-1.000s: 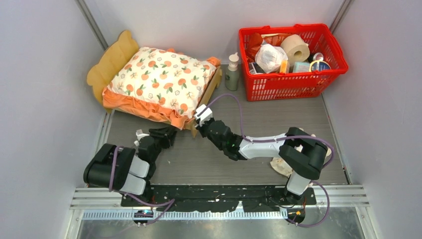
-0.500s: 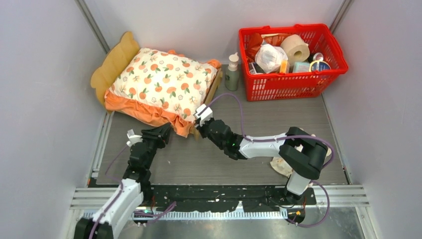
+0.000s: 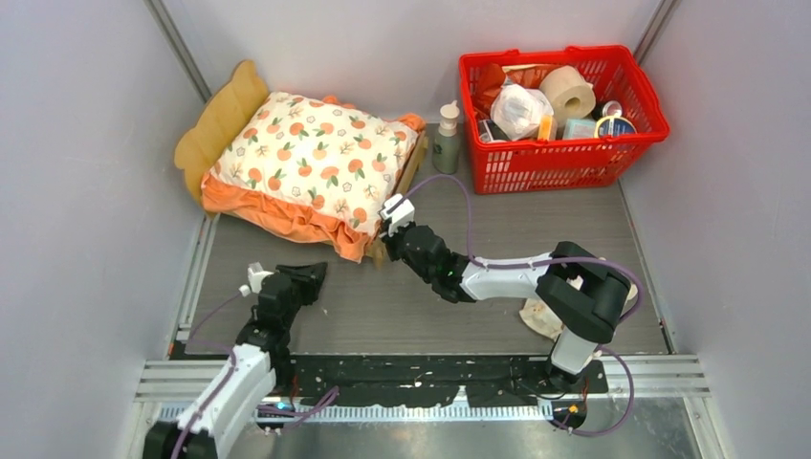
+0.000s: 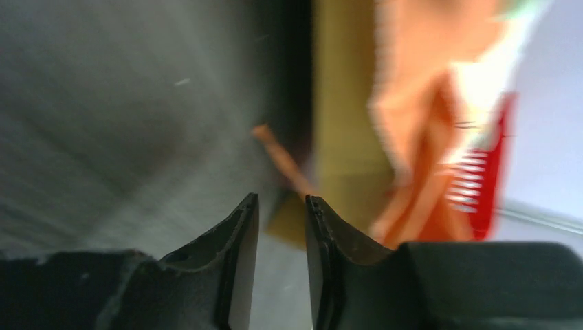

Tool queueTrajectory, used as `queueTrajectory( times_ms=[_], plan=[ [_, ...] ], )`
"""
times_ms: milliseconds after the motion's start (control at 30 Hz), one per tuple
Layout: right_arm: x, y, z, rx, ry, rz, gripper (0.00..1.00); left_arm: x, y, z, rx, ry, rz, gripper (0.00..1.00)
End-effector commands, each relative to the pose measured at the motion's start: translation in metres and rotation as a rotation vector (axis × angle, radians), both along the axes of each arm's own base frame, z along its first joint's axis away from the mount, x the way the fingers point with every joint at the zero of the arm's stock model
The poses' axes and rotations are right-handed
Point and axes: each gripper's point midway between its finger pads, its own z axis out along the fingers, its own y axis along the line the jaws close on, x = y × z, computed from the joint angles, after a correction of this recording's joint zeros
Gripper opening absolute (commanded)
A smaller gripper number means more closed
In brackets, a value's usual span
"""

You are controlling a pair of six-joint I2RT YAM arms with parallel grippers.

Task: Set up the pet bed
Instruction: Adjust the ropes on the bed frame.

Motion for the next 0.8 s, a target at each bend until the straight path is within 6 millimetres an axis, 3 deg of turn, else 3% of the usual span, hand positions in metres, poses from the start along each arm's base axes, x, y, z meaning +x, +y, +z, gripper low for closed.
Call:
queueTrajectory(
  times_ms=[0,67,200,267,433,633,767],
  plan=[
    [0.012,0.004,0.028,0.086,-0.025,-0.040,0.05,-0.006,-0.025,-0.040,0.020,0.116,-0.154,0.31],
    [0.013,0.006,0.030,0.090,-0.025,-0.038,0.05,-0.007,-0.032,-0.043,-0.016,0.095,-0.161,0.31],
    [0.014,0.009,0.031,0.098,-0.021,-0.032,0.05,-0.003,-0.031,-0.039,0.053,0.042,-0.167,0.49],
    [0.013,0.008,0.032,0.102,-0.022,-0.030,0.05,0.000,-0.031,-0.035,0.063,0.030,-0.166,0.51],
    [0.013,0.008,0.036,0.118,-0.031,-0.026,0.05,-0.002,-0.023,-0.039,-0.008,0.040,-0.090,0.45],
    [0.013,0.007,0.038,0.117,-0.041,-0.028,0.05,0.007,-0.028,-0.028,-0.113,0.039,-0.062,0.44],
    [0.012,0.006,0.039,0.121,-0.044,-0.027,0.05,0.004,-0.030,-0.040,-0.169,0.087,-0.041,0.44]
  ],
)
